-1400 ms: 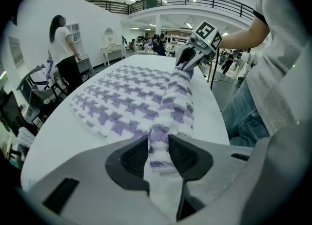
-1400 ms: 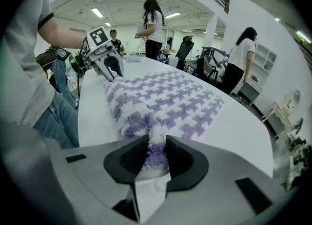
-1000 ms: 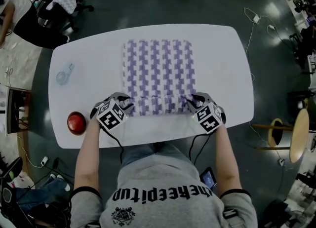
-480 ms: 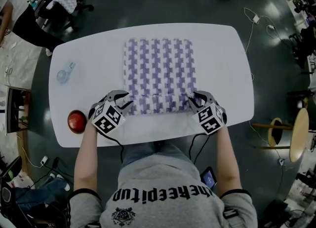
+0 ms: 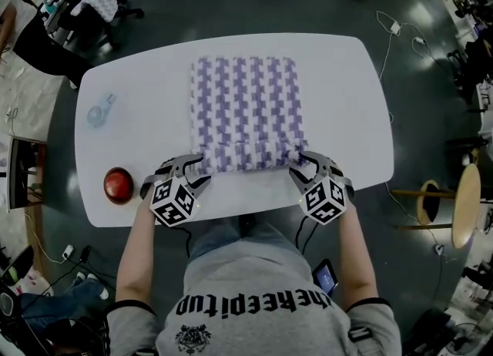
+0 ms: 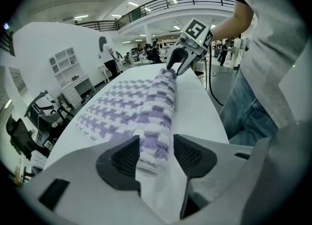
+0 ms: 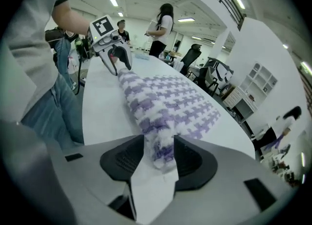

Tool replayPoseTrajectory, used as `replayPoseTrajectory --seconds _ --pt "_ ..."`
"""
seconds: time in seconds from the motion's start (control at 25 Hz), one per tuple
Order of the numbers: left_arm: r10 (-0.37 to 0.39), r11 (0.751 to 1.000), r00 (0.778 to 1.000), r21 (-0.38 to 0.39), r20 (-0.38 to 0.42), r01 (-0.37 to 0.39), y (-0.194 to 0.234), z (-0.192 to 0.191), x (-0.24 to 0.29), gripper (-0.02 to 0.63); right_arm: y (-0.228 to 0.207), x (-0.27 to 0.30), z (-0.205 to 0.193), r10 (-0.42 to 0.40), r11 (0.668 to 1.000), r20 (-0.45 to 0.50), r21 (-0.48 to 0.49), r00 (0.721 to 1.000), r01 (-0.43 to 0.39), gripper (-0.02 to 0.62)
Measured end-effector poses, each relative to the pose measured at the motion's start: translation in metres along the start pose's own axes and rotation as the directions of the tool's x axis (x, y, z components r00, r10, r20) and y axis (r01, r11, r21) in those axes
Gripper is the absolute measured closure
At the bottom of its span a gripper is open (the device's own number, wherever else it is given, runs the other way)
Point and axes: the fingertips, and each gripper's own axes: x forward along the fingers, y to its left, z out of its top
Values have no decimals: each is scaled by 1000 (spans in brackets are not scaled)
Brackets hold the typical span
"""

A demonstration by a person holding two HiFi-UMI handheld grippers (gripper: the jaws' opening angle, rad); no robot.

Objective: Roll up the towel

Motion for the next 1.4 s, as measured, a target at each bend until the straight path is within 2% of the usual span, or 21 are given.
replayPoseTrajectory --seconds 0.12,0.24,0.6,0.68,0.76,0.84,0.96,1.08,1.4 --pt "1 1000 999 25 -36 0 -13 -10 10 382 12 10 -20 -14 997 -58 -74 998 9 407" --pt "17 1000 998 26 -53 -16 -19 -13 19 376 17 18 -35 -29 994 -85 -108 996 19 393" --pt "34 999 997 11 -73 -33 19 -18 30 374 -17 48 -25 -56 987 -135 -155 989 34 390" --pt "46 999 997 8 -69 -45 21 -17 31 374 -21 49 -26 -62 987 -141 -154 988 40 393" --pt "44 999 997 -3 -63 -44 21 -17 30 374 -21 47 -25 -57 989 -149 -146 987 35 441" --pt "37 999 998 -13 -59 -38 22 -17 28 380 -22 44 -23 -49 990 -150 -141 987 28 484" --pt "23 1000 997 -4 -67 -23 22 -17 25 400 -19 41 -22 -33 990 -147 -139 989 12 510" --pt "5 1000 997 5 -80 -4 17 -20 22 426 -11 37 -22 -8 992 -146 -129 989 -11 514" --pt "-108 994 989 -15 -102 107 -22 -23 6 436 23 13 -32 90 991 -156 -82 984 -104 514"
